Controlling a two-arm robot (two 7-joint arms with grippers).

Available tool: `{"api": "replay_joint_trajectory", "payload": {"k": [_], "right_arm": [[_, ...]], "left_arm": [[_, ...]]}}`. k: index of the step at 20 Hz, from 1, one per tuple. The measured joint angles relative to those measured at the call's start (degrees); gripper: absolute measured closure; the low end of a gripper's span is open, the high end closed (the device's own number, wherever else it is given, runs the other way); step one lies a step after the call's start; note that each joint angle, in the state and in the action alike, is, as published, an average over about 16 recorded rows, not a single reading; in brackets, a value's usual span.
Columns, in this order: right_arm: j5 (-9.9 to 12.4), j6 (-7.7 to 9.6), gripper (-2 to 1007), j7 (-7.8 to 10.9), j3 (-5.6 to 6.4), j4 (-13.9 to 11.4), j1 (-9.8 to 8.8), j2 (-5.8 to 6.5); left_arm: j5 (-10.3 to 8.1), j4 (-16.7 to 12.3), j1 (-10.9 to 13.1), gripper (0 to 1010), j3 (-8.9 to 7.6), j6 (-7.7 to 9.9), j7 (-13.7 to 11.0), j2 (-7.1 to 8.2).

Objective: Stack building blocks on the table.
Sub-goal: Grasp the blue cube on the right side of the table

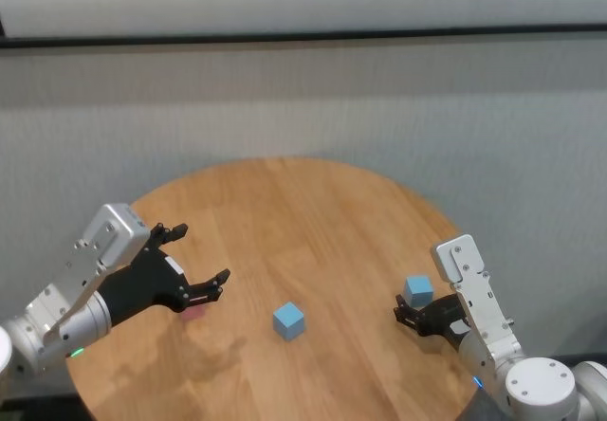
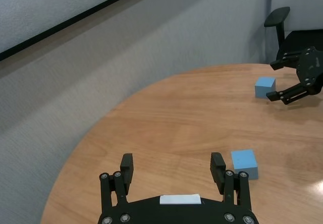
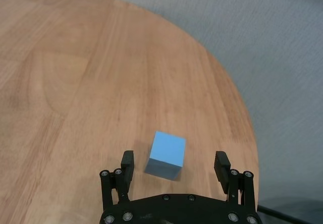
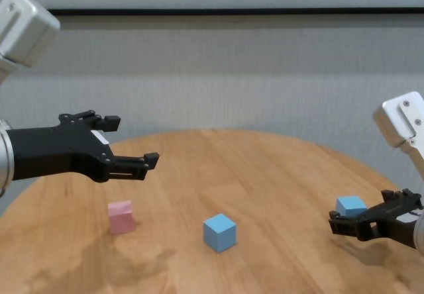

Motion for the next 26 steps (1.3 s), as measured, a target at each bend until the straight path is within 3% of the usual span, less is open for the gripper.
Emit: {"api": "replay_joint_trajectory", "payload": {"k": [26], "right_arm": [[-3.1,-2.24,4,1.33,2.02,3.5,1.09,-2.34]], "left_arm": [[0.0,0.0,0.0,8,0.0,0.0,0.0,0.0]]}}
